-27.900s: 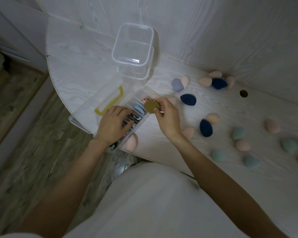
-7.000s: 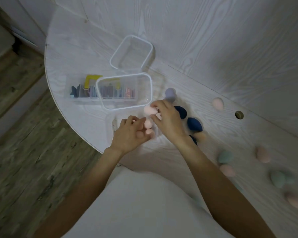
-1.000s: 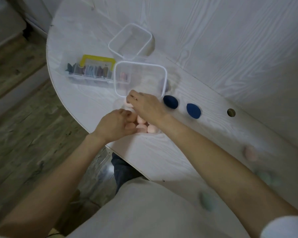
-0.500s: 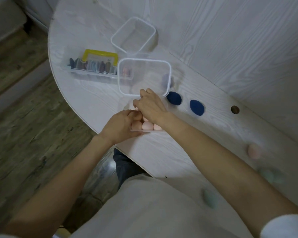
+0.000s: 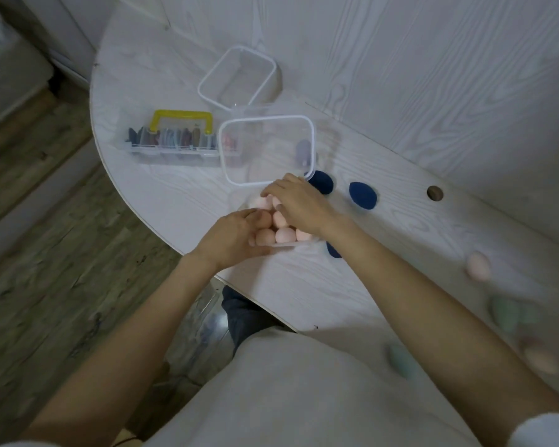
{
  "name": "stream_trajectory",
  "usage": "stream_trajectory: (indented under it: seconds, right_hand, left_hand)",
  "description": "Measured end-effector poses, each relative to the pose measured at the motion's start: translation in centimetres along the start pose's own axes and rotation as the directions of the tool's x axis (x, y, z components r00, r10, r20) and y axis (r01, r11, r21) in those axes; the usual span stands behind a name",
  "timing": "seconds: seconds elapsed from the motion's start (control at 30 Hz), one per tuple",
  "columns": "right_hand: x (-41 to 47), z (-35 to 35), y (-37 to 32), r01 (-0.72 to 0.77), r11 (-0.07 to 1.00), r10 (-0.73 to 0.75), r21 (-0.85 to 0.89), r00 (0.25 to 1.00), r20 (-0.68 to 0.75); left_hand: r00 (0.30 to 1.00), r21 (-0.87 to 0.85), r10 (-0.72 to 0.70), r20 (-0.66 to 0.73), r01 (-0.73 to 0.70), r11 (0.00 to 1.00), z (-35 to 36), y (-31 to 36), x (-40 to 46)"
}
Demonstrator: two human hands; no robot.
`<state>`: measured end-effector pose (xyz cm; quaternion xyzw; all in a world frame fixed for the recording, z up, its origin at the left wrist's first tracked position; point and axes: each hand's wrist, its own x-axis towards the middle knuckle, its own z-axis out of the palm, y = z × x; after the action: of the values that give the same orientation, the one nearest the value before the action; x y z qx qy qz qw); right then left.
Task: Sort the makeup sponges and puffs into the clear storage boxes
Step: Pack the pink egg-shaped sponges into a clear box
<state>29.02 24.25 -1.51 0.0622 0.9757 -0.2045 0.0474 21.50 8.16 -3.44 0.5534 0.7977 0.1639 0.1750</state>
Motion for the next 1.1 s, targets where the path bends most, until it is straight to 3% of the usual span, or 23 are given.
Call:
stream_trajectory:
  seconds: [0.07,0.13,0.23,0.3,0.4,0.47,0.63,0.73,0.8,0.9,1.0,1.1]
  right_hand:
    - [-1.5,-0.1,1.1,-0.056,0.982,0.078,0.181,0.99,-0.118]
    - [-3.3,-0.6,1.6,-0.113,0.956,0.169,0.272,0.967,-0.19]
    - [-6.8,-0.9,2.4,-0.158,0.947,0.238,0.278,0.93,-0.281]
    - [-9.5,-0.6,3.3,-0.209,0.935,0.308,0.285,0.878,-0.366]
    - [-14.6,0.1,5.6,-0.367,0.887,0.461,0.281,0.749,-0.477]
    - [-17.8,0.7,7.9,-0.482,0.835,0.547,0.266,0.67,-0.502]
    - [-23.4,2.1,13.5,-0.792,0.606,0.762,0.074,0.552,-0.339]
    - [-24.4,2.7,15.2,-0.891,0.444,0.881,0.09,0.415,-0.228]
    - [-24.7,2.9,15.7,-0.91,0.39,0.914,0.142,0.364,-0.178]
    - [-24.2,2.3,15.2,-0.844,0.491,0.864,0.215,0.44,-0.246]
    - [-21.8,0.7,12.5,-0.632,0.677,0.736,0.379,0.565,-0.373]
    - [-17.7,-1.4,8.4,-0.385,0.675,0.701,0.629,0.602,-0.383]
  left_hand:
    - [0.987,0.034,-0.138,0.087,0.135,0.99,0.1,-0.1,0.1]
    - [0.986,0.062,-0.162,0.032,0.16,0.985,-0.1,0.3,0.0]
    - [0.996,0.156,-0.033,-0.08,0.045,0.987,0.4,0.9,0.2]
    - [0.997,0.202,0.045,-0.069,-0.03,0.979,0.9,1.9,0.7]
    - [0.987,0.228,0.155,-0.045,-0.141,0.963,2.3,4.2,2.1]
    - [0.988,0.228,0.153,-0.03,-0.143,0.963,3.4,5.7,2.8]
    - [0.985,0.199,0.154,-0.08,-0.136,0.971,4.5,7.7,4.6]
    - [0.977,0.186,0.204,-0.069,-0.188,0.964,4.8,8.4,5.3]
    - [0.972,0.186,0.222,-0.072,-0.205,0.961,5.1,8.5,5.6]
    - [0.971,0.176,0.229,-0.074,-0.213,0.961,5.4,8.4,6.0]
    - [0.967,0.155,0.238,-0.09,-0.223,0.962,5.4,7.8,5.8]
    - [0.958,0.126,0.257,-0.128,-0.241,0.962,5.3,7.5,5.0]
